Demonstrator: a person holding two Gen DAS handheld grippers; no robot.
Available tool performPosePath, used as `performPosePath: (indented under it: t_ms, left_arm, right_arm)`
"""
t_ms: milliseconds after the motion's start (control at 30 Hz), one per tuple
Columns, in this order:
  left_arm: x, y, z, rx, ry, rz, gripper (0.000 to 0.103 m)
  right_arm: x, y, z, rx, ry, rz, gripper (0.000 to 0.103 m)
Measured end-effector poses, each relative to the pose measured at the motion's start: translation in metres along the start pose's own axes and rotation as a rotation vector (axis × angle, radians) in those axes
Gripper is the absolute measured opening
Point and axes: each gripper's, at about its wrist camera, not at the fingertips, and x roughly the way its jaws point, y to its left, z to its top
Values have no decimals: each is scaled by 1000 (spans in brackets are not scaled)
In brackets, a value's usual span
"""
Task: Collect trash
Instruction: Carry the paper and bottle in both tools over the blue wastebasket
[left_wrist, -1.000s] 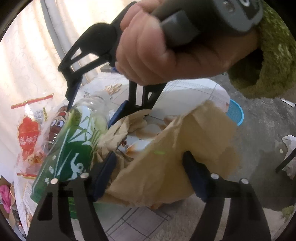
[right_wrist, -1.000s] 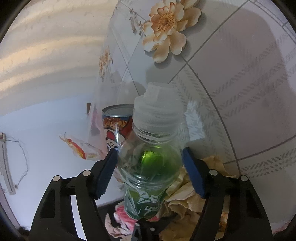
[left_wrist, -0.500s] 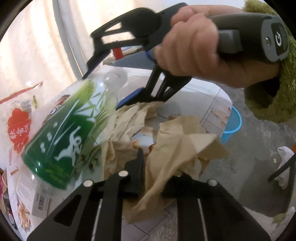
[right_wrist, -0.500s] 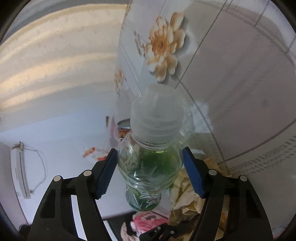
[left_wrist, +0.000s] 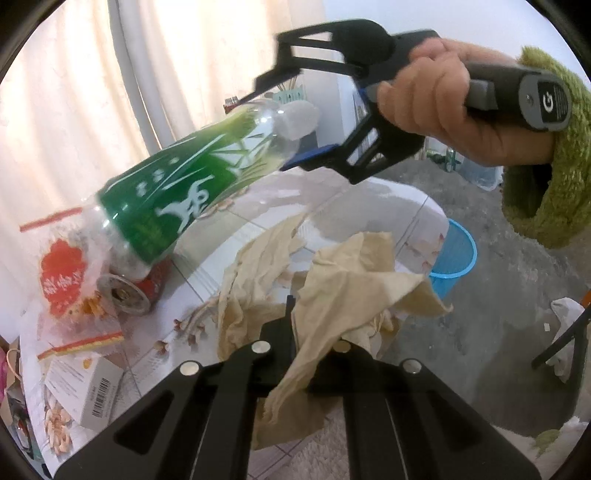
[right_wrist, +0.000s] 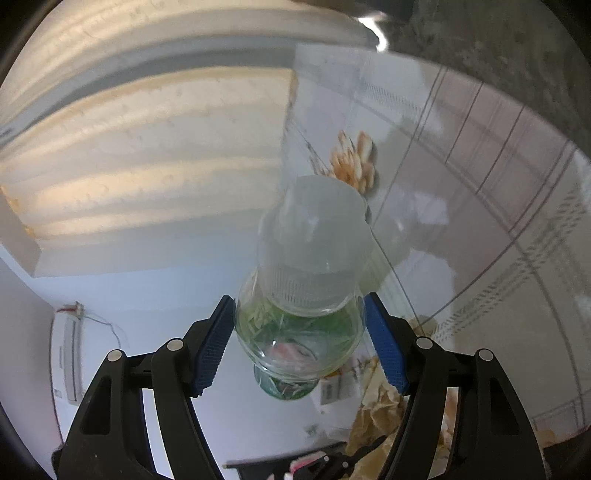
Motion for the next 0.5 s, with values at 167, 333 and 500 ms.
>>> performPosePath:
  t_ms: [167,333,500]
  left_arm:
    - [-9,2,1,-24,-34,17,3]
    - [-17,8,3,-39,-63,41,3]
    - [-21,6,12,-29,-91,57,3]
  right_arm:
    - [-40,-8,-7,-3,-57,53,66]
    - [-63,-12,-20,-21,-114,91,66]
    - [-98,-22,-33,-32,-162,129,65]
